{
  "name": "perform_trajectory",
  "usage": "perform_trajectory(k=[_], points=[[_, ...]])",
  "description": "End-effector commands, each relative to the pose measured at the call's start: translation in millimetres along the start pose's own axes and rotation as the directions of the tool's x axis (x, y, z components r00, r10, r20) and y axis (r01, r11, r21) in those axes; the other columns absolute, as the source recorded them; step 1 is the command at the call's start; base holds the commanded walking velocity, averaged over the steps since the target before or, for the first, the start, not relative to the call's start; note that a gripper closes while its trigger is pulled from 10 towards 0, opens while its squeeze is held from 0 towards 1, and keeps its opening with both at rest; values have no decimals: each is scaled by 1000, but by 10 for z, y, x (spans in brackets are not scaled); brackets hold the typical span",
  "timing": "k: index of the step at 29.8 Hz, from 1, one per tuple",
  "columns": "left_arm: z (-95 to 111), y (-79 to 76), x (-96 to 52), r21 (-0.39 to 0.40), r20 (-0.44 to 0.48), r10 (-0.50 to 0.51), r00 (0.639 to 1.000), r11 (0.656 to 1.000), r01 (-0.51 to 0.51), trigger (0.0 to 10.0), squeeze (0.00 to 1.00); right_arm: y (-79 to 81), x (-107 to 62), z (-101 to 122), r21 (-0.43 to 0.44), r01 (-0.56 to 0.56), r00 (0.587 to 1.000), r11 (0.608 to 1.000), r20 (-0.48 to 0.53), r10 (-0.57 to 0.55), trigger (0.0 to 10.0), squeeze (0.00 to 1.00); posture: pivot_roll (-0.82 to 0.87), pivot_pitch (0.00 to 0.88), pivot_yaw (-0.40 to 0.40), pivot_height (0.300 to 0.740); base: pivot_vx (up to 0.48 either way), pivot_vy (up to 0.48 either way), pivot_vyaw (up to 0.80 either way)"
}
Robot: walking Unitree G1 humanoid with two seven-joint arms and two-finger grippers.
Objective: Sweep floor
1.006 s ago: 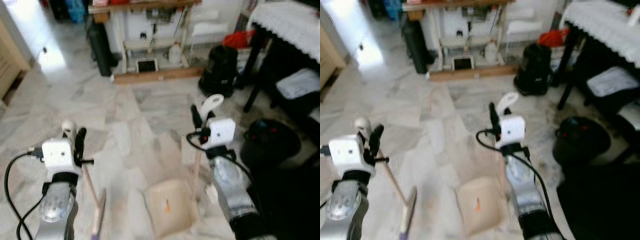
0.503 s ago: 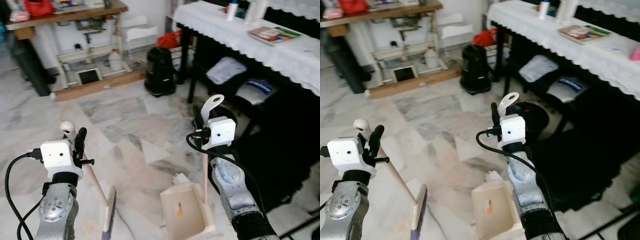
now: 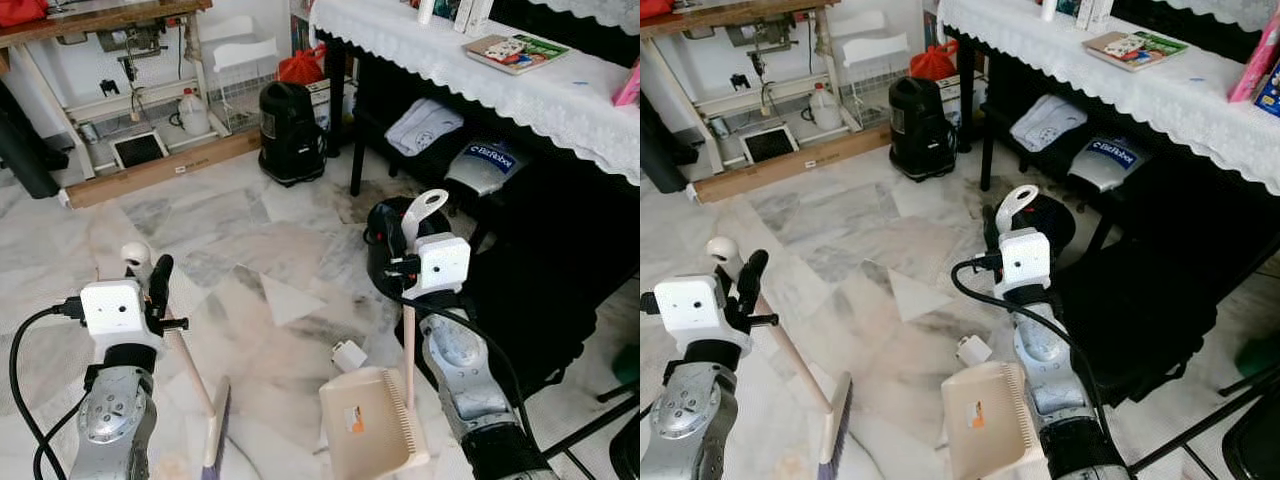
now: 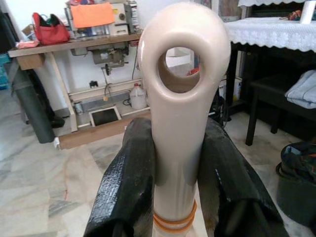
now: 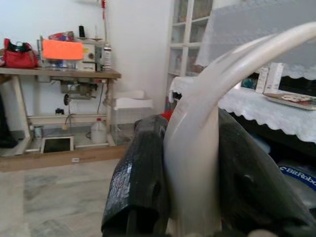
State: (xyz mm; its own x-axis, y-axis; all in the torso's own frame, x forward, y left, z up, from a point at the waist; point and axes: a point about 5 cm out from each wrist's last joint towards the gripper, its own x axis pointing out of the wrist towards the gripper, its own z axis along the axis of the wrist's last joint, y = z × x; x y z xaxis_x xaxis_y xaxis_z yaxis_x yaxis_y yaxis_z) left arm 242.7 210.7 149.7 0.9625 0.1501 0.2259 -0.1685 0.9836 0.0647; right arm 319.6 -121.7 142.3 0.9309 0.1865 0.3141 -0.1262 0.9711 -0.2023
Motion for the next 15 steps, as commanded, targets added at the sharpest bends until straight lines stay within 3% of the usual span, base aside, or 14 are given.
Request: perform_trajectory(k=[1, 4, 7, 15], points=[[113, 12, 25, 11, 53, 1, 999, 1000, -2, 10000, 0, 0, 37, 62, -7, -3, 1000, 1000, 27, 3, 10000, 0, 16, 67, 49, 740, 0, 0, -781], [110, 15, 27, 8, 51, 5, 999, 1000, -5, 10000, 0, 0, 37, 62, -7, -3, 1000, 1000, 27, 4, 10000, 0, 16, 67, 48, 740, 0, 0, -781], [108, 17, 29, 10, 50, 8, 999, 1000, -8, 10000, 0, -2, 37, 61, -7, -3, 1000, 1000, 26, 3, 10000, 0, 16, 67, 48, 740, 0, 354, -781], [113, 16, 26, 17, 57, 5, 998, 1000, -6, 10000, 0, -1, 38, 65, -10, -6, 1000, 1000, 29, 6, 10000, 0, 16, 67, 47, 740, 0, 0, -781]])
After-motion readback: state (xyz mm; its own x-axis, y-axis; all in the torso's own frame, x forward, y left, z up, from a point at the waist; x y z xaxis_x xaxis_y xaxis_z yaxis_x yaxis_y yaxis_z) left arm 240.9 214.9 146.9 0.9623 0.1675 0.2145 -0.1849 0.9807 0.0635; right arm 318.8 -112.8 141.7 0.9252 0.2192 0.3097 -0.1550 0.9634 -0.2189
